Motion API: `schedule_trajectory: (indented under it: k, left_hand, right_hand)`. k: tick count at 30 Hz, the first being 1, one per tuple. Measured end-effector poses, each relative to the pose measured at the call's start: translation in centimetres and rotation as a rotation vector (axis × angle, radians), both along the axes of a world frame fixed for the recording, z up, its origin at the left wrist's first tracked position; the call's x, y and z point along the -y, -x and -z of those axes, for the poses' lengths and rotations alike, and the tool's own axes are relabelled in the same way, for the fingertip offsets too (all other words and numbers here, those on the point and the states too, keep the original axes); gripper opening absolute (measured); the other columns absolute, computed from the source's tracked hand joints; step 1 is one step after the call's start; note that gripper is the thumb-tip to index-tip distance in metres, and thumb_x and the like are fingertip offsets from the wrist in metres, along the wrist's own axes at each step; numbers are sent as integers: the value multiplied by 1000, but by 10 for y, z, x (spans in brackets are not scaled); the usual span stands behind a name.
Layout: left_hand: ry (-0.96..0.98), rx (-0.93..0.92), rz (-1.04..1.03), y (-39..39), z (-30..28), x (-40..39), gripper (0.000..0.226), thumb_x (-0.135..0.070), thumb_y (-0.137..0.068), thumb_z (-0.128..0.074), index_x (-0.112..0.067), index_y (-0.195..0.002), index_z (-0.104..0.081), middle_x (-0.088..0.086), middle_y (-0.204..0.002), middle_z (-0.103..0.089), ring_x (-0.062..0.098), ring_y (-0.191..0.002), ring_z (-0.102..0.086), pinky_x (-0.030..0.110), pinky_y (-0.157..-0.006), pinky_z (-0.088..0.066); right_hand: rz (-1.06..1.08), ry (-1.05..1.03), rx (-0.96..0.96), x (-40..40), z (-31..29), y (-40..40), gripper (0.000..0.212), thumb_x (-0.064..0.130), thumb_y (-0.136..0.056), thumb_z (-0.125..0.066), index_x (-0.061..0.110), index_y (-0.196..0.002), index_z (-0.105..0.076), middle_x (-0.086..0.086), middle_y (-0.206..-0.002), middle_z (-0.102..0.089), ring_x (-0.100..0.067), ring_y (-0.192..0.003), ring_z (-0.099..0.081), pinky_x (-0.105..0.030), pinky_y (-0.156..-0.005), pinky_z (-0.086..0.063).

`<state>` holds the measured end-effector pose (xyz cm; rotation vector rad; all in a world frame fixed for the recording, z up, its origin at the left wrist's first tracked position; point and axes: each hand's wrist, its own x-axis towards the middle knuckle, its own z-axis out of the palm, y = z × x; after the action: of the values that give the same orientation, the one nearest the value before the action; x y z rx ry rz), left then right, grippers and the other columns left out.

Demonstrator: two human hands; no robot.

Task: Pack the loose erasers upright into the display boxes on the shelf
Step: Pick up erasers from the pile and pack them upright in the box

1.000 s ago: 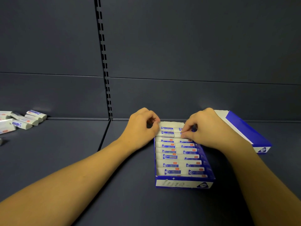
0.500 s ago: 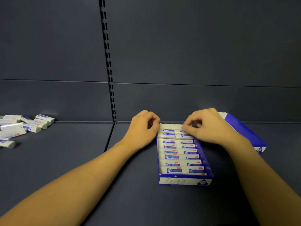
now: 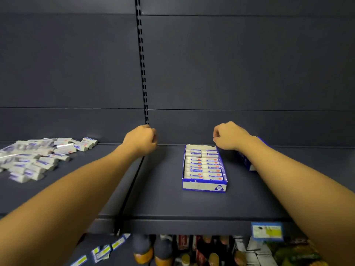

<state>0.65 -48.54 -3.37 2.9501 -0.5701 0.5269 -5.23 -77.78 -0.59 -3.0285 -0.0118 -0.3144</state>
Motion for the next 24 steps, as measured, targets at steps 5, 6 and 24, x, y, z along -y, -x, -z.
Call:
schedule_trajectory:
  k: [5, 6, 24]
  left_hand:
    - [-132, 59, -139, 45, -11, -22, 26, -27, -97, -47, -8, -96, -65, 9, -105, -59, 32, -92, -58, 39, -74, -52]
    - [-128, 66, -167, 53, -11, -27, 27, -28, -97, -46, -8, -96, -66, 10, -106, -60, 33, -92, -59, 39, -73, -52]
    - [-63, 2, -546, 158, -19, -192, 30, -27, -97, -47, -9, -116, -62, 14, -126, -59, 36, -111, -59, 41, -82, -47]
  right_hand:
    - [-36, 49, 59, -28, -6, 26, 14, 30, -94, -57, 17, -101, -61, -3, -97, -65, -22, -85, -63, -39, -77, -57]
    - [-55, 56, 70, -37, -7, 30, 16, 30, -95, -57, 17, -103, -60, -4, -97, -65, -22, -85, -63, -39, -77, -57]
    - [-389, 91, -5, -239, -18, 62, 16, 21, -93, -53, 13, -107, -53, -7, -97, -58, -23, -76, -55, -31, -59, -43]
